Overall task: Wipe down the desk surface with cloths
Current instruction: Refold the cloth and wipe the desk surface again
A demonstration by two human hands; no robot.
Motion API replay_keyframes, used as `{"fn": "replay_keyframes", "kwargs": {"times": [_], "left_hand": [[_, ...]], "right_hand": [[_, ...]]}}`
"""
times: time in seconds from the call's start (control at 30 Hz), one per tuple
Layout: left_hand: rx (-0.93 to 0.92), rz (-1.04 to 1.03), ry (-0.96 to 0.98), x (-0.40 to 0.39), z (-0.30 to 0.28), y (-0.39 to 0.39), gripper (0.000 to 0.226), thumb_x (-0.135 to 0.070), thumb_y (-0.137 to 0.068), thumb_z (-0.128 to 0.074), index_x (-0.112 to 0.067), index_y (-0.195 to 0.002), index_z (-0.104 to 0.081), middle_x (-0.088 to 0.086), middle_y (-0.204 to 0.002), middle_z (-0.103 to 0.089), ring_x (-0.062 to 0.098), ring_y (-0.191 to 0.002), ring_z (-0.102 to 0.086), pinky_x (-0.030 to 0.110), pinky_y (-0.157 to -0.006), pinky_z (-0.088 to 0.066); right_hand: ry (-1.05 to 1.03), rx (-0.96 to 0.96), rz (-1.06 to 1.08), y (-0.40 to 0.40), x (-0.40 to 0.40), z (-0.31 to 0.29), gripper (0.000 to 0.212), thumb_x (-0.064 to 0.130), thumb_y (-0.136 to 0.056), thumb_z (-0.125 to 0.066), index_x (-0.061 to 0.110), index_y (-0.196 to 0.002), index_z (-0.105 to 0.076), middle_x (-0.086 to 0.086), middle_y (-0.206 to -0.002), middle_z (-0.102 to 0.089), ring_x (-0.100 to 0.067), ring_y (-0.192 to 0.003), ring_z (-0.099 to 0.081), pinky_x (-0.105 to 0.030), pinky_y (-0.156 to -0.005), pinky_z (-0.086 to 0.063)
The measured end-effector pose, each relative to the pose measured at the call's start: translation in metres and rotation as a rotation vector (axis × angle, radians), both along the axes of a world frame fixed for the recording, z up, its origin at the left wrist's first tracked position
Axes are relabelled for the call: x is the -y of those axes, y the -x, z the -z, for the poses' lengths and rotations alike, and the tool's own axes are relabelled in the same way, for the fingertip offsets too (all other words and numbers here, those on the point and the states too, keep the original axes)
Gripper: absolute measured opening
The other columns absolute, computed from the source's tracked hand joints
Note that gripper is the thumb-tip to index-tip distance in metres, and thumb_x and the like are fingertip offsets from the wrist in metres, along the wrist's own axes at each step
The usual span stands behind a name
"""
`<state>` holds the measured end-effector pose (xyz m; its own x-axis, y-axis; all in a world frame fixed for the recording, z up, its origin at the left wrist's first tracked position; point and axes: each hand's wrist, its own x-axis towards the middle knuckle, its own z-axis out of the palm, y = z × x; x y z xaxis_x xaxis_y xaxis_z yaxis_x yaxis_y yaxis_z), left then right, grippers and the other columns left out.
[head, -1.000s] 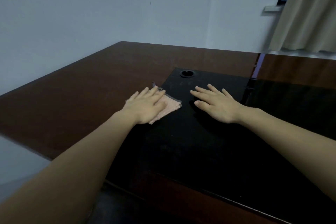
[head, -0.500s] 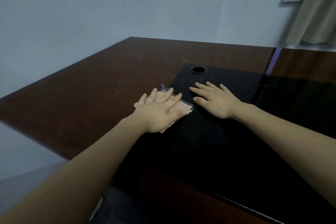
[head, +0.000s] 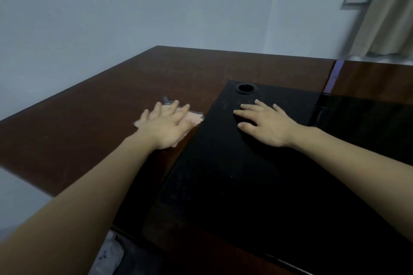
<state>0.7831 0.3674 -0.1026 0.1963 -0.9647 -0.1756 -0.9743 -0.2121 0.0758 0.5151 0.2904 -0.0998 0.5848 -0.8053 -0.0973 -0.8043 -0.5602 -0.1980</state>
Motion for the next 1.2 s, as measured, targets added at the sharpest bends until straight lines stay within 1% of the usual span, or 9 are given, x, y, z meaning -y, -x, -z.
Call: {"fn": "replay_keyframes", "kwargs": {"times": [0.23,0.33,0.47,0.63,0.73,0.87,1.03,1.1,1.2], "left_hand": [[-0.009,0.277,0.014,-0.053,0.001,0.037,0.063,-0.069,-0.1,-0.018,-0.052,-0.156,0.003,-0.02,-0.166,0.015,0.02,-0.154,0.018,0.048,-0.124,0.01],[-0.007,0.215,0.001,-0.052,-0.001,0.006,0.063,-0.07,-0.099,-0.017,-0.053,-0.156,0.003,-0.021,-0.166,0.014,0.019,-0.154,0.016,0.047,-0.124,0.007],[0.082,0.022,-0.056,-0.027,-0.001,-0.055,0.069,-0.075,-0.094,-0.003,-0.049,-0.157,0.005,-0.014,-0.167,0.015,0.029,-0.155,0.011,0.052,-0.124,0.002],[0.032,-0.161,0.008,0.009,0.001,-0.091,0.065,-0.072,-0.098,-0.009,-0.048,-0.158,0.0,-0.013,-0.169,0.009,0.03,-0.156,0.009,0.055,-0.124,0.003],[0.018,-0.141,0.007,0.013,-0.001,-0.087,0.067,-0.075,-0.097,-0.008,-0.049,-0.158,0.0,-0.013,-0.169,0.009,0.03,-0.155,0.01,0.055,-0.123,0.005],[0.034,0.023,-0.015,-0.009,-0.002,-0.069,0.065,-0.071,-0.099,-0.01,-0.049,-0.158,0.005,-0.013,-0.168,0.013,0.029,-0.155,0.013,0.054,-0.123,0.005],[-0.005,0.192,0.012,-0.049,-0.001,-0.062,0.07,-0.076,-0.092,-0.01,-0.052,-0.156,0.004,-0.019,-0.166,0.014,0.019,-0.154,0.019,0.046,-0.123,0.011],[0.001,0.201,0.008,-0.048,-0.001,-0.073,0.072,-0.078,-0.089,-0.009,-0.053,-0.156,0.003,-0.02,-0.166,0.014,0.018,-0.154,0.018,0.046,-0.124,0.01],[0.044,0.097,-0.005,-0.025,0.0,-0.103,0.064,-0.071,-0.098,-0.012,-0.051,-0.156,0.005,-0.017,-0.167,0.012,0.023,-0.155,0.012,0.049,-0.124,0.005]], "right_hand": [[0.035,0.108,-0.092,-0.067,0.011,-0.007,0.05,0.042,-0.108,-0.037,0.034,-0.157,-0.033,0.008,-0.169,-0.019,-0.021,-0.157,-0.006,-0.058,-0.124,-0.008],[0.019,0.116,-0.094,-0.085,0.018,-0.003,0.05,0.039,-0.109,-0.037,0.032,-0.157,-0.033,0.005,-0.169,-0.02,-0.024,-0.157,-0.009,-0.058,-0.123,-0.013],[0.025,0.105,-0.078,-0.096,0.022,-0.001,0.049,0.039,-0.109,-0.036,0.031,-0.157,-0.033,0.005,-0.169,-0.019,-0.024,-0.157,-0.007,-0.058,-0.123,-0.01],[0.036,0.11,-0.072,-0.104,0.026,0.0,0.05,0.039,-0.109,-0.036,0.031,-0.158,-0.032,0.006,-0.169,-0.018,-0.022,-0.157,-0.005,-0.057,-0.124,-0.008],[0.031,0.118,-0.062,-0.112,0.028,-0.002,0.05,0.04,-0.109,-0.036,0.03,-0.158,-0.03,0.007,-0.169,-0.018,-0.022,-0.157,-0.005,-0.056,-0.124,-0.008],[0.021,0.124,-0.056,-0.127,0.029,-0.003,0.051,0.04,-0.109,-0.036,0.031,-0.159,-0.029,0.006,-0.169,-0.017,-0.023,-0.157,-0.005,-0.056,-0.123,-0.008],[0.023,0.133,-0.083,-0.15,0.022,-0.003,0.052,0.04,-0.109,-0.037,0.032,-0.159,-0.028,0.006,-0.169,-0.017,-0.023,-0.157,-0.005,-0.056,-0.124,-0.009],[0.014,0.129,-0.096,-0.159,0.017,-0.001,0.052,0.041,-0.109,-0.036,0.033,-0.159,-0.028,0.006,-0.17,-0.015,-0.022,-0.157,-0.004,-0.056,-0.124,-0.008],[-0.003,0.085,-0.098,-0.168,0.013,0.003,0.051,0.043,-0.109,-0.031,0.034,-0.159,-0.027,0.008,-0.17,-0.011,-0.022,-0.157,-0.003,-0.058,-0.124,-0.003]]}}
